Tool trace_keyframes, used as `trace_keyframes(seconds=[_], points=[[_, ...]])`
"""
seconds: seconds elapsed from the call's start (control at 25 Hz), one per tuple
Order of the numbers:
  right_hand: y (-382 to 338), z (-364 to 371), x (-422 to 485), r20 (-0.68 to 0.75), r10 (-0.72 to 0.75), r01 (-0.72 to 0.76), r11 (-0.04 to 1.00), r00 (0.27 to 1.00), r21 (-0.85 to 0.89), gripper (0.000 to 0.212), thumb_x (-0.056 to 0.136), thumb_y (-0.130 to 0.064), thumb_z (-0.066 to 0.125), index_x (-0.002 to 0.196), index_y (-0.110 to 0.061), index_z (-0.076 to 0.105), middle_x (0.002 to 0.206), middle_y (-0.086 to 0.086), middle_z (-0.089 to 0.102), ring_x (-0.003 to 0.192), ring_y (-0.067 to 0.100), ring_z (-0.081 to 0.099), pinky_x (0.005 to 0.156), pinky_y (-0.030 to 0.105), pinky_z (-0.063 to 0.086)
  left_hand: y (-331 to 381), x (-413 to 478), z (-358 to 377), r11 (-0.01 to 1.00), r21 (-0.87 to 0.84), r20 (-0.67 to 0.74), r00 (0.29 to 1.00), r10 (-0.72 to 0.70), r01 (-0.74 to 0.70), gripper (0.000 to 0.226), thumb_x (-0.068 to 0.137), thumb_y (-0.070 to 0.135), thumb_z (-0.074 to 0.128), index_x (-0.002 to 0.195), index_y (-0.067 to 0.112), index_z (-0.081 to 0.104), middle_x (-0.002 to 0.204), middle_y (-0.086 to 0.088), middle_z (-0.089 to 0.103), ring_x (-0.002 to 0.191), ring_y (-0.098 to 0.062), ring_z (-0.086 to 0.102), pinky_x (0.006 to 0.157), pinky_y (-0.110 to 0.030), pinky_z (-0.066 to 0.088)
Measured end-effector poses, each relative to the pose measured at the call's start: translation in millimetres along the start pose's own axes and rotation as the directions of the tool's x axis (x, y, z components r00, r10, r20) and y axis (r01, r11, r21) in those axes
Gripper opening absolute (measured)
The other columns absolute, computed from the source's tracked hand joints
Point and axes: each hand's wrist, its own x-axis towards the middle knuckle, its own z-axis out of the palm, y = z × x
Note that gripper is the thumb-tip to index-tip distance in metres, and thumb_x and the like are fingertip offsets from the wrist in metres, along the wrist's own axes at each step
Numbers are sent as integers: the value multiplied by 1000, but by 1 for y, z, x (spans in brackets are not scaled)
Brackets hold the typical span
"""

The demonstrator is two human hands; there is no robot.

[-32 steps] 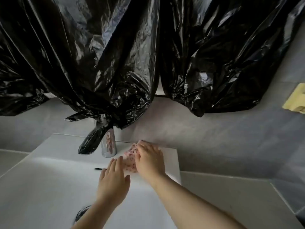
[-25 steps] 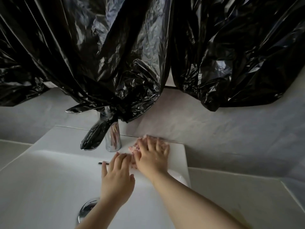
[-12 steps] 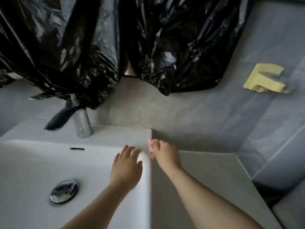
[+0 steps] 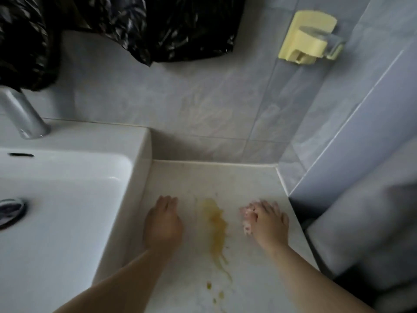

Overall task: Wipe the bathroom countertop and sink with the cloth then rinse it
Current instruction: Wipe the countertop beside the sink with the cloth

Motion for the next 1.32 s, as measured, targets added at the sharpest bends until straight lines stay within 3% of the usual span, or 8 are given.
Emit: trace_keyframes(seconds=[0.12, 0.28, 0.52, 0.64, 0.76, 0.92, 1.08, 1.32], points=[[31, 24, 5, 1, -37, 37, 995, 999, -89, 74, 84, -52, -2, 151, -28, 15, 159, -3, 15, 145, 20, 14, 117, 39, 7, -14, -13, 19, 989, 121, 49, 995, -86, 79, 61, 78, 35, 32, 110, -5, 64, 114, -23, 64, 106, -40, 61, 84, -55, 48], [16, 27, 37, -53, 142, -142, 990, 988, 8, 57, 97, -43, 22, 151, -25, 17, 160, 3, 13, 146, 26, 12, 117, 40, 1, -21, -17, 30, 970, 231, -14, 997, -77, 78, 64, 84, 40, 29, 121, -4, 58, 124, -22, 59, 115, -40, 55, 93, -54, 42], [-5, 48, 26, -107, -459, 446, 886, 882, -126, 57, 88, -44, 30, 136, -23, 51, 140, 6, 52, 125, 28, 50, 107, 41, 22, -23, -15, 31, 964, 256, -9, 998, -68, 68, 62, 85, 38, 29, 122, -4, 57, 126, -22, 58, 116, -40, 54, 93, -55, 42], [24, 25, 64, -55, -94, 92, 995, 994, -36, 55, 97, -44, 26, 148, -24, 29, 156, 6, 27, 141, 29, 27, 117, 44, 9, -23, -14, 32, 963, 258, -18, 997, -81, 83, 62, 86, 37, 29, 123, -4, 56, 126, -22, 58, 116, -40, 54, 94, -54, 42], [-21, 23, 93, 9, 174, -174, 984, 985, 36, 61, 97, -52, 22, 151, -25, 17, 160, 7, 8, 145, 32, 7, 117, 48, -5, -22, -13, 33, 960, 266, -45, 996, -75, 84, 62, 86, 37, 29, 122, -4, 57, 125, -22, 58, 116, -39, 54, 94, -54, 42], [-133, 41, 94, 97, -213, 201, 972, 972, 122, 55, 99, -48, 22, 150, -31, 14, 161, 3, 1, 146, 32, -3, 114, 51, -12, -23, -15, 35, 957, 277, -112, 992, -59, 89, 60, 87, 37, 30, 123, -2, 57, 126, -20, 58, 119, -37, 53, 96, -51, 40], [-211, 47, 78, 177, -552, 538, 834, 815, 120, 54, 101, -46, 17, 152, -30, 9, 161, -2, -1, 147, 27, -6, 114, 49, -12, -25, -15, 39, 957, 273, -150, 987, -63, 102, 61, 87, 38, 30, 125, -2, 55, 128, -19, 57, 121, -33, 52, 100, -48, 30], [-163, 42, 116, 153, -549, 538, 836, 822, 109, 52, 99, -40, 30, 149, -40, 14, 160, -10, 1, 147, 24, -2, 115, 44, -5, -27, -15, 40, 959, 269, -188, 982, -35, 86, 60, 86, 38, 31, 123, -2, 58, 126, -18, 59, 119, -33, 55, 98, -48, 39]])
